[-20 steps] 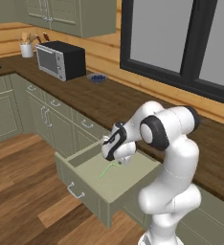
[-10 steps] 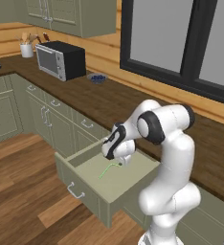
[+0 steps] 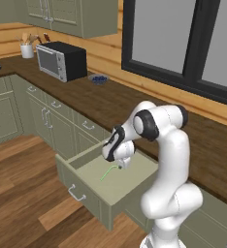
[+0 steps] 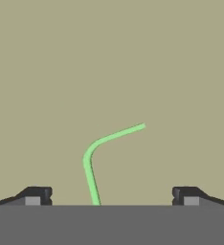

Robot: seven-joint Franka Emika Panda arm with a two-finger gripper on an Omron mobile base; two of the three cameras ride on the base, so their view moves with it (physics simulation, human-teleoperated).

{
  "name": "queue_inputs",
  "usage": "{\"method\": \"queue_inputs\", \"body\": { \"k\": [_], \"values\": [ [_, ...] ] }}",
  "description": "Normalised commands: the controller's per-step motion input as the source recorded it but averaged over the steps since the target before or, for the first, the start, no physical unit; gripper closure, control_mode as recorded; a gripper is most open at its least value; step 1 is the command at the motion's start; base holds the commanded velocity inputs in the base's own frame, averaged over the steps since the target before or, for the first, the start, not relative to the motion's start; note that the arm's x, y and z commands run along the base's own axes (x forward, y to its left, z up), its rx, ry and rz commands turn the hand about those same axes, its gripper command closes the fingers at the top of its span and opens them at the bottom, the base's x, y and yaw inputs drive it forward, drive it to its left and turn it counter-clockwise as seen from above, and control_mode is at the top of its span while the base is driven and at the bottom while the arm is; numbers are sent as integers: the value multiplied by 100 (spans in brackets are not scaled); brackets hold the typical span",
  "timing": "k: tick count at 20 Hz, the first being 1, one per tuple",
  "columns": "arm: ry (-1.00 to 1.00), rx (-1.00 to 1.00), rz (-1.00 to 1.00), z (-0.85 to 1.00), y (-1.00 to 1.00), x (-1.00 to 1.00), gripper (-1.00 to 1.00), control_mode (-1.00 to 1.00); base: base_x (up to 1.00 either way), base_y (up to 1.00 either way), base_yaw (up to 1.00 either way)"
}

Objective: Take a straw from the drawer in front and place it inside the glass cup on the dining counter.

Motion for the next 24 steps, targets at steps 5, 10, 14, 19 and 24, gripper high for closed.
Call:
{"method": "queue_inputs", "body": {
  "k": [5, 10, 14, 19, 24],
  "values": [
    [1, 0, -3, -26, 6, 21, -100, -100, 0, 0, 0],
    [1, 0, -3, -31, 7, 16, -100, -100, 0, 0, 0],
    [1, 0, -4, -33, 4, 7, -100, -100, 0, 0, 0],
    [0, 0, -3, -35, 4, 11, -100, -100, 0, 0, 0],
    [2, -1, -3, -47, 6, 2, -100, -100, 0, 0, 0]
  ]
}}
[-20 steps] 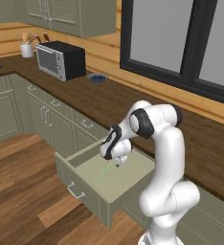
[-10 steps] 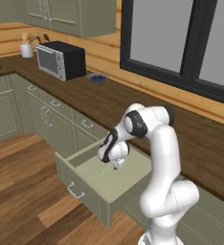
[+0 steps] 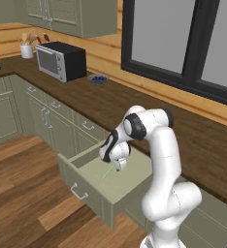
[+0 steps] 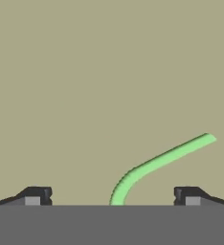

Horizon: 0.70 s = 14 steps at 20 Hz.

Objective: Take a straw from the drawer in front and place it inside the glass cup on the dining counter.

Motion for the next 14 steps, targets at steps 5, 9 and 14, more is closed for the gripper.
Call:
{"method": "queue_inputs", "body": {
  "k": [5, 9, 14],
  "values": [
    [2, -1, -3, -52, 20, -4, 100, -100, 0, 0, 0],
    [0, -3, -3, -47, 10, -20, 100, -100, 0, 0, 0],
    [0, -5, -4, -48, 9, -38, 100, -100, 0, 0, 0]
  ]
}}
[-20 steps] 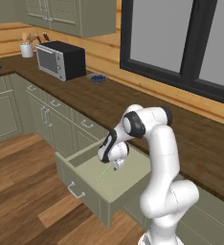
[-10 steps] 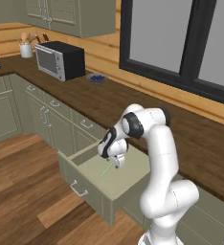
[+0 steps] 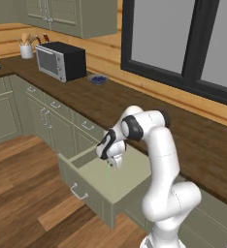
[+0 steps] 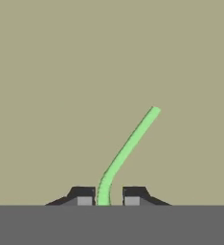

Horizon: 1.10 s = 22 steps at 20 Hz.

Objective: Take a straw from the drawer in front and place it inside the glass cup on the dining counter.

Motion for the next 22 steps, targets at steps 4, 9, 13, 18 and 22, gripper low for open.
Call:
{"method": "queue_inputs", "body": {
  "k": [4, 9, 13, 18, 22],
  "values": [
    [-2, -7, -3, -41, 10, -37, 100, -100, 0, 0, 0],
    [-4, -2, -1, 1, 6, -19, 100, -100, 0, 0, 0],
    [-17, 2, 0, 98, 0, -43, 100, -100, 0, 0, 0],
    [-3, 17, 1, 100, 0, -26, 100, -100, 0, 0, 0],
    [1, 14, 5, 100, 2, 0, 100, -100, 0, 0, 0]
  ]
}}
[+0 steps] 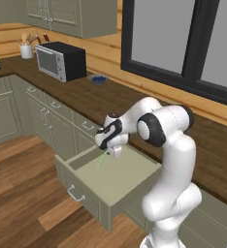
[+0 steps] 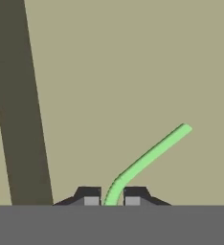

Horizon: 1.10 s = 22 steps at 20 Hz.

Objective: Take a straw from the drawer in front and place it inside the glass cup on the dining counter.

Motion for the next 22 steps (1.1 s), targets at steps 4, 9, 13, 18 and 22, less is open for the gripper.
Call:
{"method": "queue_inputs", "body": {
  "k": [4, 9, 13, 18, 22],
  "values": [
    [6, 8, 9, 100, 8, 7, 100, -100, 0, 0, 0],
    [3, -7, 13, 100, 3, 0, 100, -100, 0, 0, 0],
    [0, -27, 19, 100, 0, -17, 100, -100, 0, 0, 0],
    [0, -29, 24, 100, -1, -28, 100, -100, 0, 0, 0],
    [2, -6, 23, 76, -24, -40, 100, -100, 0, 0, 0]
  ]
}}
